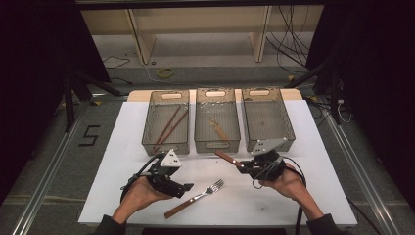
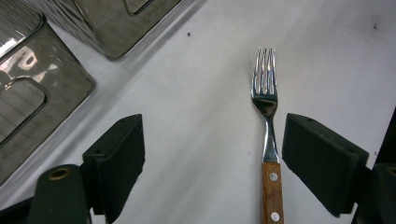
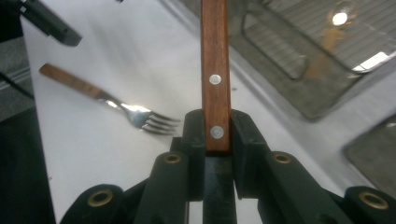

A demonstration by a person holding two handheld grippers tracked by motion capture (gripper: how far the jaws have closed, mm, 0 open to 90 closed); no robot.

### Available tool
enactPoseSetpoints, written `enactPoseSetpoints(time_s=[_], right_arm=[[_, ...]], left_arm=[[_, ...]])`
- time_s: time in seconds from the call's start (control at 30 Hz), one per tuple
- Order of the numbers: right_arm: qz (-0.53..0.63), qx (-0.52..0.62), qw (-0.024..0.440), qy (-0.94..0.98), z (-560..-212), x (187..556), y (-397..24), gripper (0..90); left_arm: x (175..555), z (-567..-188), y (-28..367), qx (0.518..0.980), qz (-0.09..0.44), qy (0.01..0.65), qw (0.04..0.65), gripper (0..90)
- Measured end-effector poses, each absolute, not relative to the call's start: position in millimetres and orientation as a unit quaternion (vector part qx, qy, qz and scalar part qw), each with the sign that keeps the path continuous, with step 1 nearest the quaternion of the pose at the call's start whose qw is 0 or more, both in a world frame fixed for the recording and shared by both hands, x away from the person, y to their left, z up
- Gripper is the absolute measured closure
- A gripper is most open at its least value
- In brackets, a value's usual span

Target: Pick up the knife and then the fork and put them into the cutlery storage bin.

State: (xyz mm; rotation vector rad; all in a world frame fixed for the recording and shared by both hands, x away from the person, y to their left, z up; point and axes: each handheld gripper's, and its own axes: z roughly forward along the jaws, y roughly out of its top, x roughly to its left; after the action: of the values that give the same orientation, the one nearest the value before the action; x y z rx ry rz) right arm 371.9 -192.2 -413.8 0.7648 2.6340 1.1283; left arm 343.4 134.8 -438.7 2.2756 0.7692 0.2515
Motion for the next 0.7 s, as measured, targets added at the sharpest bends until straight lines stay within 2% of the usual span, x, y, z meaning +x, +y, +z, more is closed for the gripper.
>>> enactPoseSetpoints(time_s=[0.7], right_arm=[[0.389, 0.341, 0.124, 0.847, -390.7, 420.2, -212.2, 78.2]], left_arm=[[336.8, -450.0, 142.6, 0.873, 0.1, 0.315, 0.358, 19.7]])
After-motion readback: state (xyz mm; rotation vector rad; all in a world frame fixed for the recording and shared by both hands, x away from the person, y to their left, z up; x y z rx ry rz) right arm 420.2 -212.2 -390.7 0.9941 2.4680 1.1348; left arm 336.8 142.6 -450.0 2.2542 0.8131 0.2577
